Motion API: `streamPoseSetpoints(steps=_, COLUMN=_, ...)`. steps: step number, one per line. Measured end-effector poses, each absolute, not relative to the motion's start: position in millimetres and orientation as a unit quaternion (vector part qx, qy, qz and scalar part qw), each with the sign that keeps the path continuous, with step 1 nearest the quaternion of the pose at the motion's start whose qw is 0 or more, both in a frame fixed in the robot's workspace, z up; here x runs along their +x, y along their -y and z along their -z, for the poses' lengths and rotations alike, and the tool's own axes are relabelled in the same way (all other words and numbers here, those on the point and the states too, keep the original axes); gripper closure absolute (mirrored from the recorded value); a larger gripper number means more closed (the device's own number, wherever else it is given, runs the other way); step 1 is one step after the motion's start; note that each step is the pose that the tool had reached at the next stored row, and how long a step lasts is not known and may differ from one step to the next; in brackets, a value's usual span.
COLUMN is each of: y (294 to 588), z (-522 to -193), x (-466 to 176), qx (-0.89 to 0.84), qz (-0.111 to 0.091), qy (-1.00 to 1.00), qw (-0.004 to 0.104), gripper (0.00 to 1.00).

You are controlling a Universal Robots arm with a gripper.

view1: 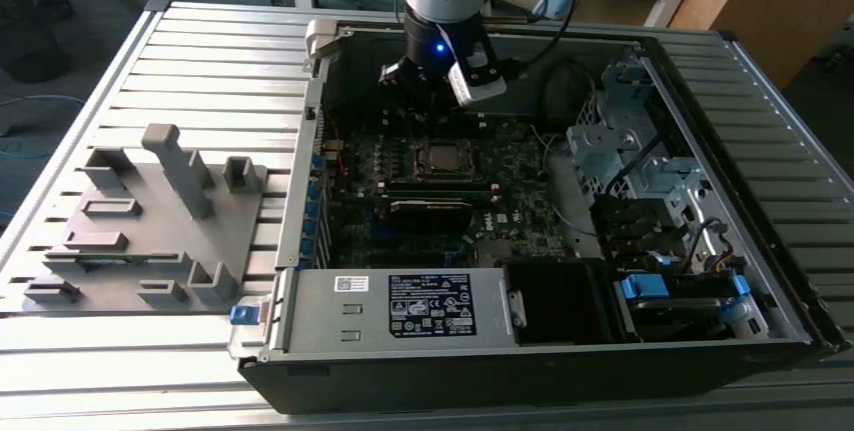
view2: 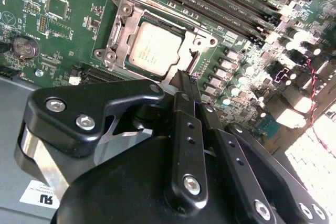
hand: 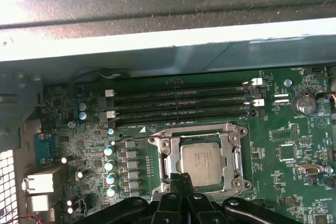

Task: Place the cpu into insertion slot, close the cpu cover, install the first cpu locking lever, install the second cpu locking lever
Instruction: 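Install the first cpu locking lever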

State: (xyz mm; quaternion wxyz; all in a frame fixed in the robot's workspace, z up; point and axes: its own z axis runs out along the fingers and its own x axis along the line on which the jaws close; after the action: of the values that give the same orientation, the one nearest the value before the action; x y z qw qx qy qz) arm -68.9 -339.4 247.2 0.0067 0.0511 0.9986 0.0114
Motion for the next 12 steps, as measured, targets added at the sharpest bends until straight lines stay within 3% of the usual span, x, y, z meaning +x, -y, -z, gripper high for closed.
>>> streamPoseSetpoints(steps=12, y=339.5, z=-247.0, x=-90.9, qx=0.051, qz=-0.011, qy=-0.999, qw=0.009, gripper=0.9)
